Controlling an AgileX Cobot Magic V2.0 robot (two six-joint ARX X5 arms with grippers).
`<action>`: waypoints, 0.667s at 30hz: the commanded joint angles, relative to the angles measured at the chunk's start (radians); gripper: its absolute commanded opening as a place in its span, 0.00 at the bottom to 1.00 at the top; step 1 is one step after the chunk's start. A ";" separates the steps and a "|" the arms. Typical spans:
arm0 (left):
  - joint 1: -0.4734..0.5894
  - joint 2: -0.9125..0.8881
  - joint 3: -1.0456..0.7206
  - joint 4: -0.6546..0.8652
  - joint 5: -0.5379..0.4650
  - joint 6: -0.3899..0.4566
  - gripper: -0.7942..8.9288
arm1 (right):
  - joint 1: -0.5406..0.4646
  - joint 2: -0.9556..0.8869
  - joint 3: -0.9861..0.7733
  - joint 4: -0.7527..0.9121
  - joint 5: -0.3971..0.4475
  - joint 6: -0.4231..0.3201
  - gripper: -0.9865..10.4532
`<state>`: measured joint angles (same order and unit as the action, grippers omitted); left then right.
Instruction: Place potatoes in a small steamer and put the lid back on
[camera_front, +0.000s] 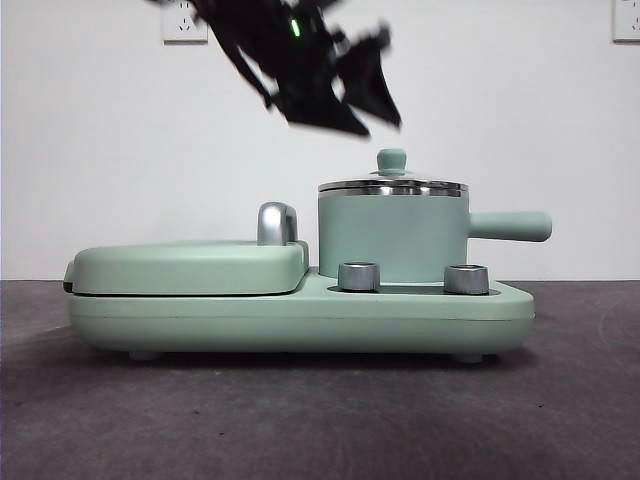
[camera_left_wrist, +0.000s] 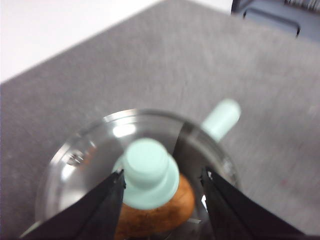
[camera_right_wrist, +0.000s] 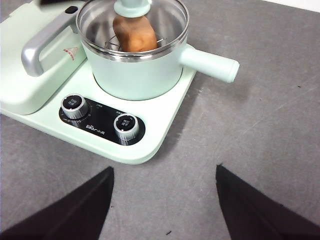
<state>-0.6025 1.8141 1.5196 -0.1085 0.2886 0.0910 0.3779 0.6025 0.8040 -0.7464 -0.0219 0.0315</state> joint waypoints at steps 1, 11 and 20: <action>0.032 -0.048 0.027 -0.005 0.003 -0.163 0.34 | 0.005 0.004 0.005 0.005 0.004 0.010 0.36; 0.147 -0.239 0.024 -0.169 0.004 -0.156 0.34 | 0.005 0.004 0.005 0.004 0.003 0.011 0.36; 0.234 -0.396 0.016 -0.336 0.041 -0.079 0.34 | 0.005 0.004 0.005 0.004 -0.002 0.015 0.36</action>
<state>-0.3649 1.4143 1.5227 -0.4469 0.3199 -0.0158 0.3779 0.6025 0.8040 -0.7483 -0.0235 0.0322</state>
